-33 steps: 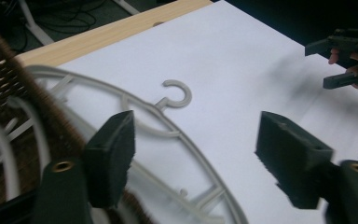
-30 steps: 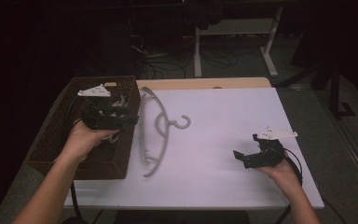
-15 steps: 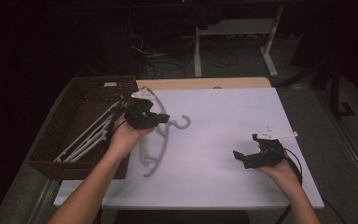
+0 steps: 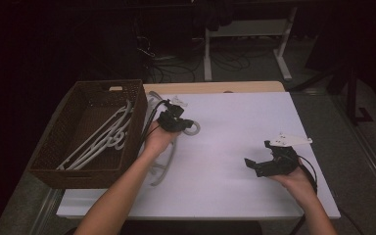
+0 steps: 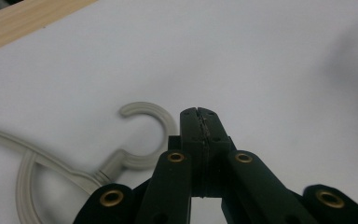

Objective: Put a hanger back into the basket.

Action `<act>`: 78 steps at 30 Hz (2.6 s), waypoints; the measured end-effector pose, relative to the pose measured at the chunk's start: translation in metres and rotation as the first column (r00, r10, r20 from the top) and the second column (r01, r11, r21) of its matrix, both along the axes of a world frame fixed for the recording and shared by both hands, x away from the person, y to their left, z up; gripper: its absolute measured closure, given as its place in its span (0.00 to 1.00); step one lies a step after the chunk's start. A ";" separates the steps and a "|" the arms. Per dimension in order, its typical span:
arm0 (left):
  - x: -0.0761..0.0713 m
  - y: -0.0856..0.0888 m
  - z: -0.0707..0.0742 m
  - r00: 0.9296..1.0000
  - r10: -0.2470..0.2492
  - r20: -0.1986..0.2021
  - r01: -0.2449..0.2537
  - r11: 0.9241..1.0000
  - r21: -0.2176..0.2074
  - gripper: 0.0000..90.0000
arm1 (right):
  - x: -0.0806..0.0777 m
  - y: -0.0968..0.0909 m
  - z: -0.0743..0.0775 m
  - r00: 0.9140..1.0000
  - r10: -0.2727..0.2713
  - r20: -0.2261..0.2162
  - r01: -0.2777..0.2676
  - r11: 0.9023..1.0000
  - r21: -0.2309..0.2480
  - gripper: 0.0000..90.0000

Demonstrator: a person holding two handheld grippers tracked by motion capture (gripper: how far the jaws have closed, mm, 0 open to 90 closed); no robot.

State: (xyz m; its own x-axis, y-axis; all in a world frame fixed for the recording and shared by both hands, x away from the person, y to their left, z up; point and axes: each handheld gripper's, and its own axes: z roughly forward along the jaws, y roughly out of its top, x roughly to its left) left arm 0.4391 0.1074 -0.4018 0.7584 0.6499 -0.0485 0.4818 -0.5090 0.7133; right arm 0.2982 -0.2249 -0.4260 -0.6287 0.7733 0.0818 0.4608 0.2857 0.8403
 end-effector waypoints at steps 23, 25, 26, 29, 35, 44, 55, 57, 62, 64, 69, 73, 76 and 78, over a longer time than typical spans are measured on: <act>0.033 -0.022 -0.051 0.993 -0.015 -0.113 0.018 1.000 0.025 1.00 | 0.000 -0.001 0.000 1.000 0.001 0.000 -0.001 1.000 0.008 0.00; 0.029 -0.027 -0.051 0.992 -0.042 -0.122 0.046 0.999 0.025 1.00 | 0.000 -0.001 0.000 1.000 0.001 0.001 -0.001 1.000 0.007 0.00; 0.027 -0.029 -0.051 0.990 -0.057 -0.129 0.061 0.998 0.022 1.00 | 0.000 -0.001 0.000 1.000 0.002 0.001 -0.002 1.000 0.006 0.00; 0.021 -0.037 -0.051 0.985 -0.097 -0.142 0.100 0.995 0.018 1.00 | 0.000 -0.001 0.000 1.000 0.002 0.000 -0.002 1.000 0.006 0.00; 0.003 -0.056 -0.051 0.970 -0.179 -0.167 0.182 0.983 0.005 1.00 | 0.000 0.000 0.000 1.000 0.001 0.000 -0.001 1.000 0.004 0.00; -0.038 -0.089 -0.052 0.929 -0.322 -0.181 0.327 0.945 -0.004 1.00 | 0.000 -0.001 0.000 1.000 0.001 0.001 -0.001 1.000 0.003 0.00; -0.033 -0.053 -0.025 0.978 -0.185 -0.094 0.186 0.983 -0.001 0.88 | -0.001 -0.001 0.000 1.000 -0.003 0.000 0.003 1.000 0.002 0.00; -0.029 -0.043 -0.021 0.986 -0.148 -0.077 0.149 0.989 0.005 0.83 | -0.001 -0.002 0.000 1.000 -0.003 -0.001 0.003 1.000 0.002 0.00; -0.007 0.006 -0.011 0.997 0.075 -0.030 -0.074 0.996 0.045 0.69 | 0.000 0.000 0.000 1.000 -0.002 0.000 0.002 1.000 -0.002 0.00; -0.001 0.019 -0.014 0.991 0.129 -0.039 -0.127 0.990 0.053 0.67 | 0.000 0.000 -0.001 1.000 -0.002 0.000 0.002 1.000 -0.003 0.00; 0.008 0.033 -0.028 0.979 0.188 -0.078 -0.183 0.981 0.060 0.58 | 0.000 0.000 -0.001 1.000 -0.003 -0.001 0.003 1.000 -0.002 0.00; 0.011 0.029 -0.036 0.976 0.193 -0.098 -0.186 0.979 0.081 0.56 | 0.000 0.000 -0.001 1.000 -0.005 -0.004 0.005 1.000 -0.004 0.00; 0.011 0.026 -0.040 0.976 0.195 -0.092 -0.186 0.978 0.096 0.58 | 0.000 0.000 -0.001 1.000 -0.005 -0.002 0.005 1.000 -0.004 0.00; 0.011 0.024 -0.041 0.976 0.198 -0.093 -0.189 0.977 0.101 0.63 | 0.000 -0.001 -0.001 1.000 -0.006 -0.003 0.006 1.000 -0.004 0.00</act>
